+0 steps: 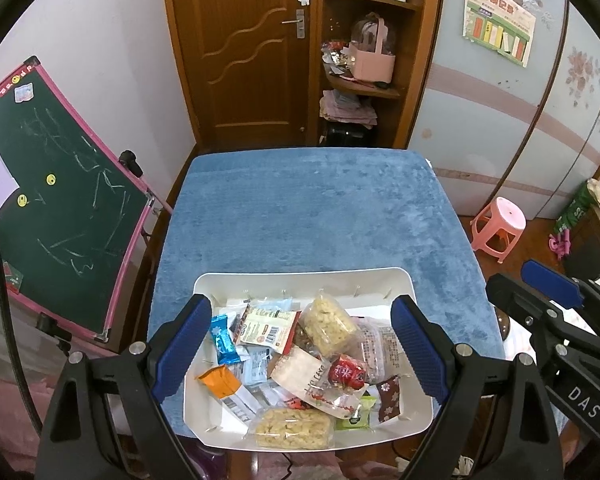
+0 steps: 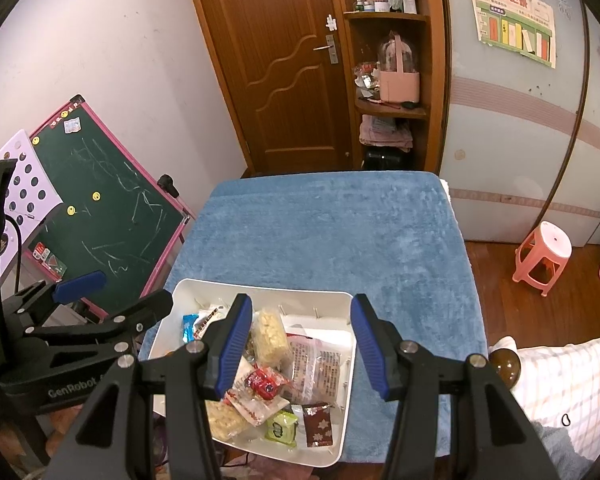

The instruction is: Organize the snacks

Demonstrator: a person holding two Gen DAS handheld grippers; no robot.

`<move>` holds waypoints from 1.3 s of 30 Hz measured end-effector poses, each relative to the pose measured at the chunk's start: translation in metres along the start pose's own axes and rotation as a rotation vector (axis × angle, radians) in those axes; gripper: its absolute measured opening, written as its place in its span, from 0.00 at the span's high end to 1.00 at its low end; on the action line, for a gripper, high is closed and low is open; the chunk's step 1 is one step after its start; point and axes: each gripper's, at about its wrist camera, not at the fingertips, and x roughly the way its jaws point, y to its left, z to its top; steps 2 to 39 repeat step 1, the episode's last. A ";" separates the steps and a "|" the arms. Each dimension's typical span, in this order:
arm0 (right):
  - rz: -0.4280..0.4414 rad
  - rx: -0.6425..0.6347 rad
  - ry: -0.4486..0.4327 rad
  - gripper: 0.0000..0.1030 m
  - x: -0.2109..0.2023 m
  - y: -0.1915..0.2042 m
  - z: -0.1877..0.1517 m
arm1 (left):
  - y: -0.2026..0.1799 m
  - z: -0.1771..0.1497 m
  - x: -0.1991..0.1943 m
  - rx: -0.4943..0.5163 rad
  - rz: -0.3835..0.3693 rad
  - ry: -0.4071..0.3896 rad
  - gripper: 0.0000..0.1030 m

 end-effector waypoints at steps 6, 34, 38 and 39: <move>0.001 0.001 -0.001 0.49 0.000 0.000 0.000 | 0.000 0.000 0.000 -0.002 -0.001 0.002 0.12; 0.001 0.001 -0.001 0.49 0.000 0.000 0.000 | 0.000 0.000 0.000 -0.002 -0.001 0.002 0.12; 0.001 0.001 -0.001 0.49 0.000 0.000 0.000 | 0.000 0.000 0.000 -0.002 -0.001 0.002 0.12; 0.001 0.001 -0.001 0.49 0.000 0.000 0.000 | 0.000 0.000 0.000 -0.002 -0.001 0.002 0.12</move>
